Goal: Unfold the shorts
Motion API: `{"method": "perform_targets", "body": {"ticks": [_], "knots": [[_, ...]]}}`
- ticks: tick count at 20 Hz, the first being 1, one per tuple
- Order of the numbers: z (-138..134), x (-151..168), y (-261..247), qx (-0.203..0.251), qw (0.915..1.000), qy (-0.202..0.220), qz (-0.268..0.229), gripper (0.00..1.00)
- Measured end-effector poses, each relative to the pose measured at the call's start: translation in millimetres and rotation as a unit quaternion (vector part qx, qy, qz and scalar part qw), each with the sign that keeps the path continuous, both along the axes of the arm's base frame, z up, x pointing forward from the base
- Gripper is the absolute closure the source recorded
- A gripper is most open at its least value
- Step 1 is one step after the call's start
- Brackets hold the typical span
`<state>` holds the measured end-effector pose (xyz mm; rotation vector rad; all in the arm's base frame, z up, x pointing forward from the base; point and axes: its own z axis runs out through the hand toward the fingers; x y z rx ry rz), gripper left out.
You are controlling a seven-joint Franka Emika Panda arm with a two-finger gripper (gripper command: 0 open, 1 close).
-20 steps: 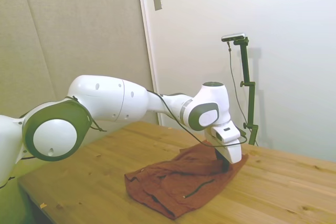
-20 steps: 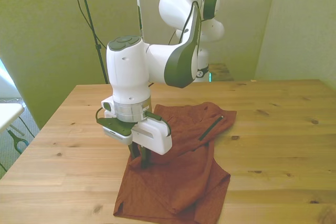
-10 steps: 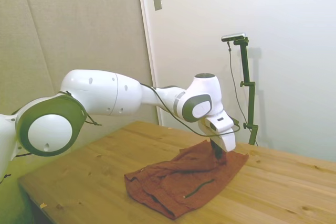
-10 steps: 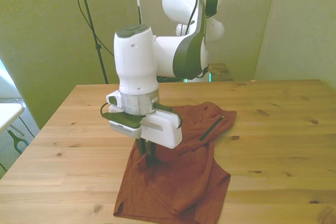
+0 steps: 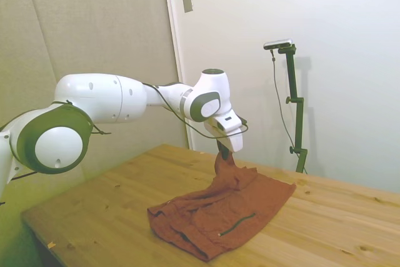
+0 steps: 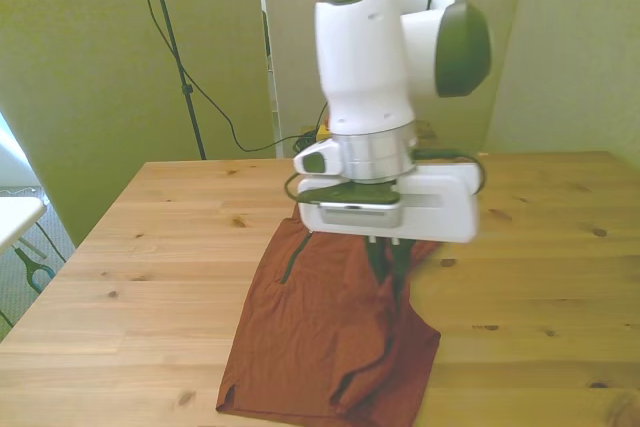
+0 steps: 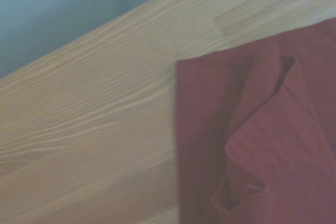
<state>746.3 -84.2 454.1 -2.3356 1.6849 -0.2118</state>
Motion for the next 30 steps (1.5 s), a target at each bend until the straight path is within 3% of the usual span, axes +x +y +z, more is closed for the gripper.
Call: {"method": "perform_targets", "body": {"ticks": [4,11,19,20,30], "knots": [[13,16,37,0.000,1.0000,-0.007,0.007,1.00],[10,44,62,-0.018,0.9998,-0.001,-0.003,1.00],[0,52,116,-0.038,0.9991,0.007,0.018,1.00],[0,52,121,-0.038,0.9990,0.007,0.021,0.00],[-11,52,164,-0.037,0.9981,0.012,0.049,0.00]]}}
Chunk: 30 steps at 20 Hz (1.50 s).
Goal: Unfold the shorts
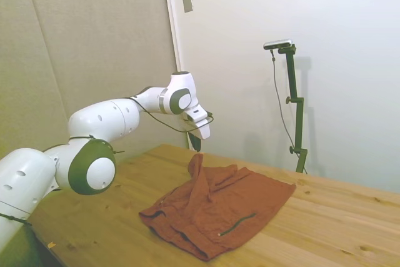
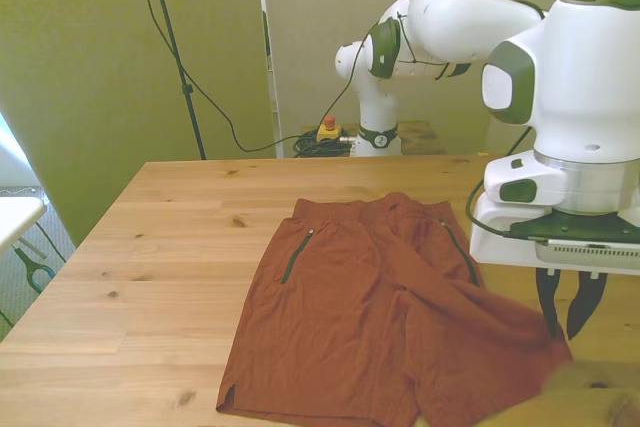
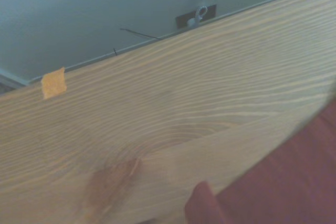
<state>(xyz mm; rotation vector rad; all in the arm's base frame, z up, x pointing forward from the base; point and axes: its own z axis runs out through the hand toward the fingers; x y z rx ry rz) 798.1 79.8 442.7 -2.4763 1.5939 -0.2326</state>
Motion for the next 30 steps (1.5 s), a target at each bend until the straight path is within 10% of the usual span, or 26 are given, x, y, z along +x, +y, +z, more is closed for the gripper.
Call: {"method": "perform_targets", "body": {"ticks": [13,30], "knots": [[44,-29,-57,-0.047,0.9968,0.052,-0.038,0.00],[51,-134,-56,-0.050,0.9940,0.066,0.071,0.00]]}}
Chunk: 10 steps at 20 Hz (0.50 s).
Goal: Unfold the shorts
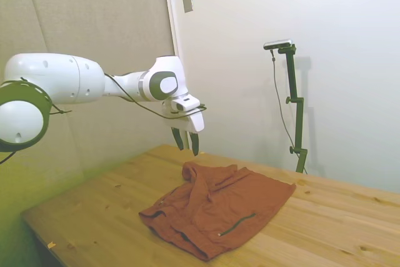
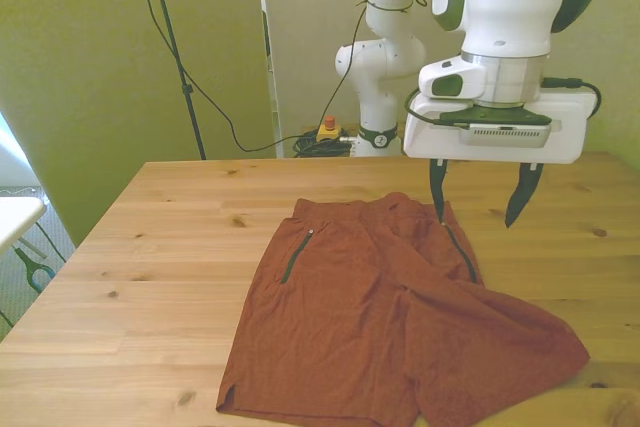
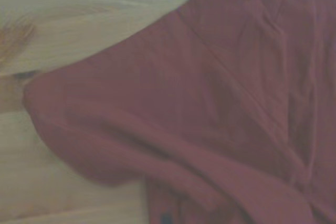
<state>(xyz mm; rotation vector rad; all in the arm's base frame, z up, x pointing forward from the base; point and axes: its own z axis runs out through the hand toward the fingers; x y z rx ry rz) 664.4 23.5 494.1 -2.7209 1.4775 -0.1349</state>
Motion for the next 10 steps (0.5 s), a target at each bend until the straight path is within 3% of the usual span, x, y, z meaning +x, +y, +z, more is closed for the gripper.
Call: {"method": "perform_targets", "body": {"ticks": [10], "knots": [[-11,-128,-18,0.012,0.9985,0.028,0.045,0.00]]}}
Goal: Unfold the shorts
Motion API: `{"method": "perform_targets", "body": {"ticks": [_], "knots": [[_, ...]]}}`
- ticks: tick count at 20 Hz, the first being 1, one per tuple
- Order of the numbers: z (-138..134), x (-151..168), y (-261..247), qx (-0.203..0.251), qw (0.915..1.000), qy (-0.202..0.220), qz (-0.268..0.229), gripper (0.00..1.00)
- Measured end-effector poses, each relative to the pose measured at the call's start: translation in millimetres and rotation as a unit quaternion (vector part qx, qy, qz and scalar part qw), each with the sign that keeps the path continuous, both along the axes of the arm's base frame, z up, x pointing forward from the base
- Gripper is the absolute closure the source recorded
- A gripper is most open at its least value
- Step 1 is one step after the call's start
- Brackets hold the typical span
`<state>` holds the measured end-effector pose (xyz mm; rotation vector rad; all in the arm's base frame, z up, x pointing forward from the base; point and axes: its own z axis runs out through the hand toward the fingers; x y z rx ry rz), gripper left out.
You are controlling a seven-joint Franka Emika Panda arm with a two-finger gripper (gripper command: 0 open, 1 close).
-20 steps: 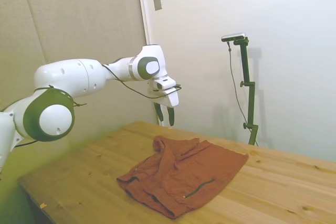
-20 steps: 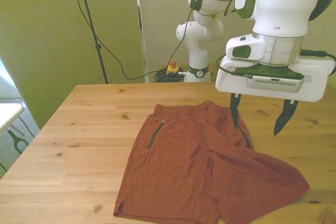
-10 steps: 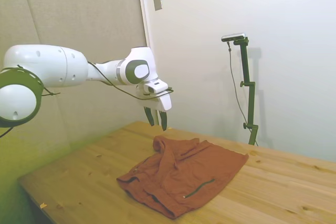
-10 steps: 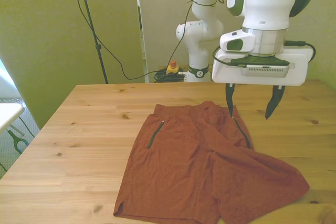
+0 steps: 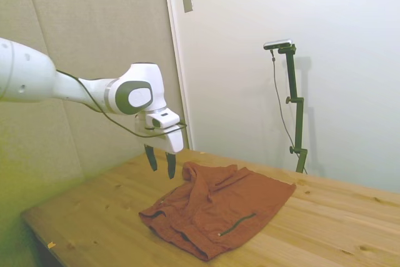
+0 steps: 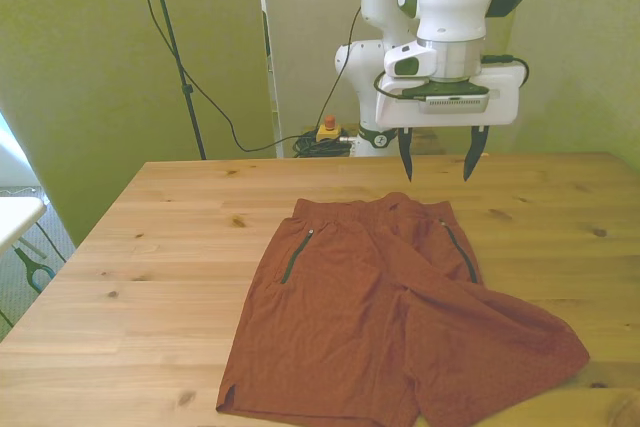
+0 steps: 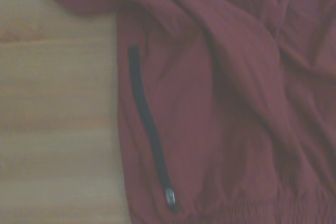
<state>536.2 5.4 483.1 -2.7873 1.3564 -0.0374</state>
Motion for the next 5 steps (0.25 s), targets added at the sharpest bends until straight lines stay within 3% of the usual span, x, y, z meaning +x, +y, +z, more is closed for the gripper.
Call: {"method": "perform_targets", "body": {"ticks": [5], "knots": [[-9,-85,13,0.002,0.9998,0.010,0.019,0.00]]}}
